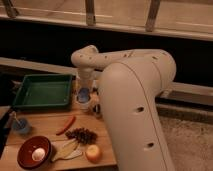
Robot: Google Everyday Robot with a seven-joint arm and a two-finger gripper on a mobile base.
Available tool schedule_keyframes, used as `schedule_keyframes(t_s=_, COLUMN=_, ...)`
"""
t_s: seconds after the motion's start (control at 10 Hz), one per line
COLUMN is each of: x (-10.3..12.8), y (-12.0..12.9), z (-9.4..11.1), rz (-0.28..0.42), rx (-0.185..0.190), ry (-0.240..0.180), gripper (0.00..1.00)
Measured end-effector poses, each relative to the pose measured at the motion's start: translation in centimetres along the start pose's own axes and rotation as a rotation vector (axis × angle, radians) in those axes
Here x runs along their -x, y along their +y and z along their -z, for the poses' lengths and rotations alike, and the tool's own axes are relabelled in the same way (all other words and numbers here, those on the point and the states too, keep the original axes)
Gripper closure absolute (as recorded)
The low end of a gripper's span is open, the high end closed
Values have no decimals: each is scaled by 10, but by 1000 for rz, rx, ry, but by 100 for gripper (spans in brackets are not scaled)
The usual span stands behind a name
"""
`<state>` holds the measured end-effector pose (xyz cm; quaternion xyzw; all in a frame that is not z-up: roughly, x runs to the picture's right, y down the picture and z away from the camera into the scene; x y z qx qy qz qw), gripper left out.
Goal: Place sponge in paper cup
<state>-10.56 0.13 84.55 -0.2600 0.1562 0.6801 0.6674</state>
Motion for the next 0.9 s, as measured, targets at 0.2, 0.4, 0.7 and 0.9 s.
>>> schedule_keyframes(t_s=0.2, x=-5, y=3, z=-3, rz=8, rx=0, ry=6, gripper=20)
schedule_keyframes(t_s=0.4, x=-7, y=7, z=-2, rz=19, rx=0, ry=4, gripper=20)
schedule_keyframes(t_s=0.7, x=-7, y=10, z=4, rz=32, rx=4, ry=-6, gripper=20)
schedule_keyframes(t_s=0.9, x=-7, y=9, z=4, rz=32, rx=5, ry=-5, gripper=20)
